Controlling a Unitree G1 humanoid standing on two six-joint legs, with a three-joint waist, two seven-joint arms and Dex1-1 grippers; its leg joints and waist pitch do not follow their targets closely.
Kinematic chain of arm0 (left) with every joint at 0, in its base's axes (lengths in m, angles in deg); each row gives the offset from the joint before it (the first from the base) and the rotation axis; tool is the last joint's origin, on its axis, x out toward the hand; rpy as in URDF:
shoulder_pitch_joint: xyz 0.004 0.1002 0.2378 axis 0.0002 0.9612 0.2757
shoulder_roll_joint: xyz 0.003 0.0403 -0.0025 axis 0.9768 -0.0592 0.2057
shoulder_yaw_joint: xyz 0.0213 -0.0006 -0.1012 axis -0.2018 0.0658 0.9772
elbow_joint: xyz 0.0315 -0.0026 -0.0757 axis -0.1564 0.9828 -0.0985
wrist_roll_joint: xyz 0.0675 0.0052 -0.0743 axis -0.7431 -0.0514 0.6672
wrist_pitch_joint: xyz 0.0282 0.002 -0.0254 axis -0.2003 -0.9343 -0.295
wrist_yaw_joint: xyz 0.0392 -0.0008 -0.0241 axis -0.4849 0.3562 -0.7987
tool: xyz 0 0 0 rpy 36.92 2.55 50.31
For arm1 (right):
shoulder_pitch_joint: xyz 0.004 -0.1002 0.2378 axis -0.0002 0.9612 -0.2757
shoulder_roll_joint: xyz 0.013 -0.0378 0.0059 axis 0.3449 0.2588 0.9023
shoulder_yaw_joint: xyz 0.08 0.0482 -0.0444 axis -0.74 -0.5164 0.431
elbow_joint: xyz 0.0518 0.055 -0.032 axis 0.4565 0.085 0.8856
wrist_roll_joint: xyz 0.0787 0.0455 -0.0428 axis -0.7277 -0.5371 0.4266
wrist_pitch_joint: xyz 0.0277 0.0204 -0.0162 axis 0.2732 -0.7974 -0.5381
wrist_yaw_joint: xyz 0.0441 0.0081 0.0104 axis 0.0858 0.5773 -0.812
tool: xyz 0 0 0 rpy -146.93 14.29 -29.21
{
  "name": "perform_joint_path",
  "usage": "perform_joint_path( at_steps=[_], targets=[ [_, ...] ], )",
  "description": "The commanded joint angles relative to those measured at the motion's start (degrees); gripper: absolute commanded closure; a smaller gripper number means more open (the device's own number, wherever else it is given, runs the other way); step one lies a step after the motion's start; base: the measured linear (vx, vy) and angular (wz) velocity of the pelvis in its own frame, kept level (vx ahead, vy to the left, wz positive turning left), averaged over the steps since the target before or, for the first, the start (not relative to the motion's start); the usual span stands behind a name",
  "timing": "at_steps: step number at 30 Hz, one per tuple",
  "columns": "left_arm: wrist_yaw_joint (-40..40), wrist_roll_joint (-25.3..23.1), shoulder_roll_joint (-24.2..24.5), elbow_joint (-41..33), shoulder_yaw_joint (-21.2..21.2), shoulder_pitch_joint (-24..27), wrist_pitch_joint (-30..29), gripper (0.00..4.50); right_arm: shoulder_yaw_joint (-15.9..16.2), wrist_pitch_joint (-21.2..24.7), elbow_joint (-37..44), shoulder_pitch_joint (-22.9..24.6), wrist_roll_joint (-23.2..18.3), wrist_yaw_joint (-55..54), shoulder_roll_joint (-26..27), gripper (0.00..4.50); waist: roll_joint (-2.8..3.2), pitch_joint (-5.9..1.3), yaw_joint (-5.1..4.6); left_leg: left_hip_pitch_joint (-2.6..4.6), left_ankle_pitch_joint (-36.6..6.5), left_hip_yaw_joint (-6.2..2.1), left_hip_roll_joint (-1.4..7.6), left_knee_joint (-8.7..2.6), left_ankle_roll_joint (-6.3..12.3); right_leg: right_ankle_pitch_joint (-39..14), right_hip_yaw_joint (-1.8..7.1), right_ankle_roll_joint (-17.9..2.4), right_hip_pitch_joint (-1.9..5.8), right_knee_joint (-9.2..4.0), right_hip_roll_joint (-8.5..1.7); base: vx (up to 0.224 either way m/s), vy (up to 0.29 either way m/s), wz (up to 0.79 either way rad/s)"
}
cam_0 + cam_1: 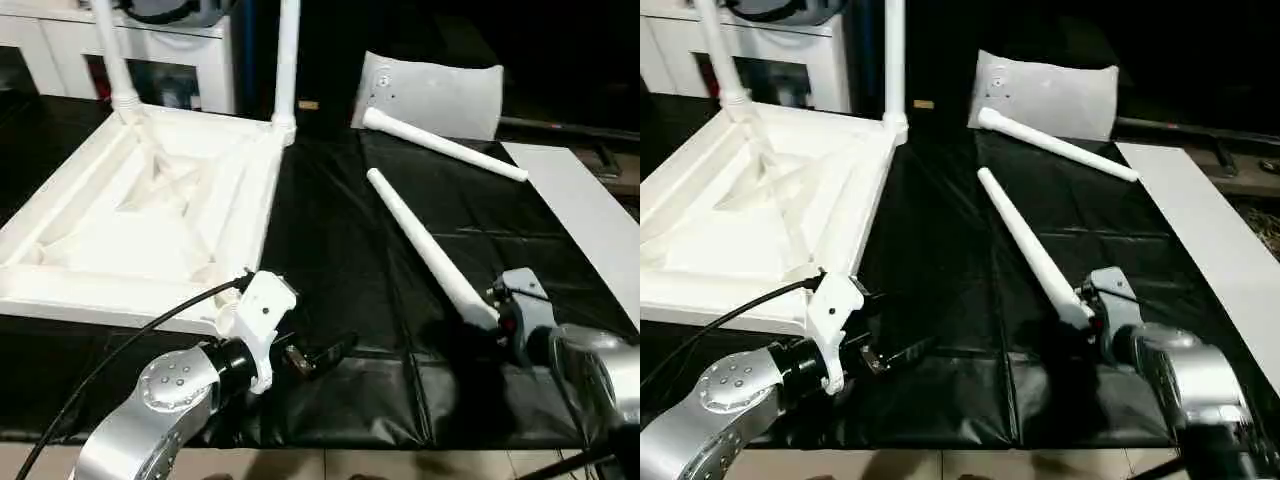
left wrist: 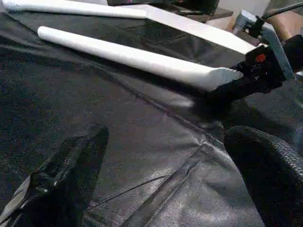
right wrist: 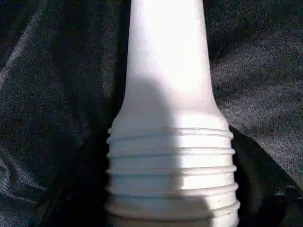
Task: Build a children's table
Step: Pick table leg
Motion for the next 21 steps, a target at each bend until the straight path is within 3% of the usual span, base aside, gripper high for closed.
perform_joint_path(
  at_steps=[1,8,12,18,21],
  targets=[
    [-0.22,-0.25,0.22,-0.73,0.19,-0.38,0.02,0.0,-1.63,0.13,2.45,0.84,-0.2,-0.19,-1.39,1.72,-0.39,-2.33,0.14,-0.22,-7.65,-0.86,3.79,-4.5,1.69,-16.9,3.61,-7.91,1.67,-5.75,-6.22,0.0,0.0,0.0],
    [-2.57,-0.73,-1.01,0.29,1.42,0.17,1.4,0.0,-6.25,-0.6,9.69,2.47,-1.95,-2.85,0.19,1.73,-0.47,-2.15,0.08,-0.16,-8.6,-0.92,3.73,-4.62,1.55,-19.87,3.58,-6.33,1.47,-6.01,-6.21,0.0,0.0,0.0],
    [-10.15,-3.88,-5.86,4.43,4.3,-1.44,4.71,0.0,-10.96,-0.98,17.76,2.7,-3.62,-9.82,7.45,1.73,-0.33,-2.25,-0.19,-0.04,-8.72,-0.97,3.72,-4.68,1.13,-20.21,3.65,-5.43,1.2,-6.17,-6.08,0.0,0.0,0.0],
    [-18.33,-6.97,-9.82,9.0,7.07,-3.2,7.78,0.0,-10.93,-3.73,27.68,5.23,-4.75,-18.7,19.11,1.73,0.21,-2.51,-0.22,0.01,-6.85,-1.14,3.91,-4.95,0.89,-13.84,3.86,-6.35,1.27,-5.53,-6.11,0.0,0.0,0.0],
    [-20.67,-7.99,-11.32,10.09,7.99,-3.84,7.78,0.0,-8.39,-3.76,30.07,6.96,-2.76,-21.73,22.54,1.73,0.58,-2.59,-0.3,0.28,-6.09,-1.26,4.2,-5.02,-0.05,-9.74,3.74,-6.93,1.23,-5.1,-5.73,0.0,0.0,0.0]
  ],
)
